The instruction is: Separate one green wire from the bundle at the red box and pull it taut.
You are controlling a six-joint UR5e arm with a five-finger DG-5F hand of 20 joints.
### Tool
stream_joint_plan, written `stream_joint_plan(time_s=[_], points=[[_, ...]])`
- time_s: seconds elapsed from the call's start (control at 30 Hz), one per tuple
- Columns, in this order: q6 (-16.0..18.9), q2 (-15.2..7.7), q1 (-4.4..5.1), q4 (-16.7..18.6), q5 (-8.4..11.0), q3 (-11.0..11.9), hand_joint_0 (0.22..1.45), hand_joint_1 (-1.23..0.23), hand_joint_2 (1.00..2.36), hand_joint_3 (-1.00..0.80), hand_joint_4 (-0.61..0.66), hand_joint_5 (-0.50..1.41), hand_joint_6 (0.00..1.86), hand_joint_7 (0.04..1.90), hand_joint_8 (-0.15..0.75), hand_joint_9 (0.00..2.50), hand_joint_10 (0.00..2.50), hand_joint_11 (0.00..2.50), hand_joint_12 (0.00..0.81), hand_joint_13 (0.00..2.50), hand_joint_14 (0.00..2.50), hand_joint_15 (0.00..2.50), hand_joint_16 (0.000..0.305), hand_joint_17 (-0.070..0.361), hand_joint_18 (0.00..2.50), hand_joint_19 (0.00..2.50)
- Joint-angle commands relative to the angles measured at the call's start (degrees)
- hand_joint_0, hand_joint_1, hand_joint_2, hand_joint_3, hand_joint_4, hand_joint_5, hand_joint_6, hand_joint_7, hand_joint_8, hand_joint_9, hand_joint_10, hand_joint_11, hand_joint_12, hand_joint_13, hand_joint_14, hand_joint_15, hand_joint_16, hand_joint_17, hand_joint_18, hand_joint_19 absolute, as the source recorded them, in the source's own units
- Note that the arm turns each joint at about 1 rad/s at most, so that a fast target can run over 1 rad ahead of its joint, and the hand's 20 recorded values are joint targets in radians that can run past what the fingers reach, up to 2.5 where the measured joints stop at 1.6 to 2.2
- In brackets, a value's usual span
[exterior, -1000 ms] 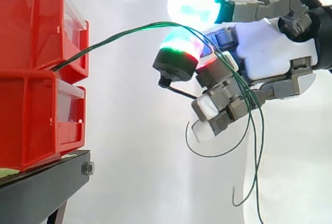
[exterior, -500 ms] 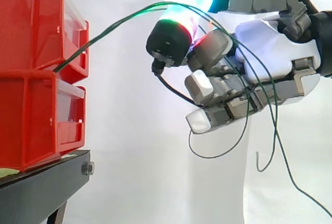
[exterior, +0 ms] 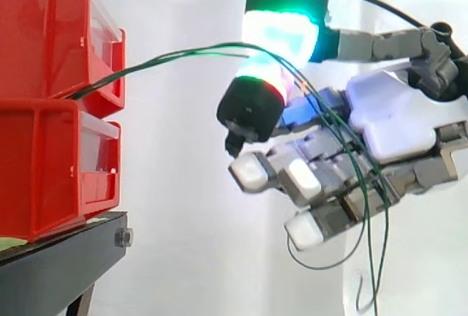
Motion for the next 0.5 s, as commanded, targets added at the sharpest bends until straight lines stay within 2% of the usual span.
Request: stream_joint_plan(time_s=[0.0, 0.13, 0.17, 0.27, 0.4, 0.47], points=[[-0.5, 0.0, 0.17, 1.6, -0.07, -1.5, 0.68, -0.78, 1.02, -0.2, -0.11, -0.19, 0.89, 1.11, 0.266, 0.57, 0.02, 0.5, 0.417, 0.66, 0.02, 0.44, 0.059, 0.132, 0.62, 0.38], [-1.3, 0.0, 0.17, 5.5, 0.02, -2.2, 0.68, -0.78, 1.02, -0.2, -0.11, -0.19, 0.89, 1.11, 0.267, 0.58, 0.02, 0.5, 0.416, 0.65, 0.02, 0.44, 0.059, 0.132, 0.62, 0.38], [-2.7, 0.0, 0.17, 6.2, 0.02, -2.3, 0.68, -0.78, 1.02, -0.21, -0.11, -0.19, 0.89, 1.1, 0.267, 0.58, 0.02, 0.5, 0.416, 0.65, 0.02, 0.44, 0.059, 0.132, 0.62, 0.38], [-4.4, 0.1, 0.25, 5.8, 0.02, -2.3, 0.69, -0.78, 1.02, -0.21, -0.1, -0.19, 0.89, 1.1, 0.272, 0.6, 0.02, 0.51, 0.416, 0.65, 0.02, 0.45, 0.059, 0.132, 0.61, 0.38], [-9.1, 2.3, 0.25, 3.2, 0.02, -2.2, 0.69, -0.78, 1.02, -0.21, -0.1, -0.19, 0.89, 1.1, 0.272, 0.61, 0.02, 0.52, 0.417, 0.65, 0.02, 0.44, 0.059, 0.133, 0.61, 0.37], [-12.6, 3.9, 0.25, 2.4, 0.28, -2.3, 0.68, -0.78, 1.02, -0.21, -0.1, -0.19, 0.89, 1.1, 0.274, 0.62, 0.02, 0.52, 0.418, 0.65, 0.02, 0.44, 0.059, 0.133, 0.61, 0.38]])
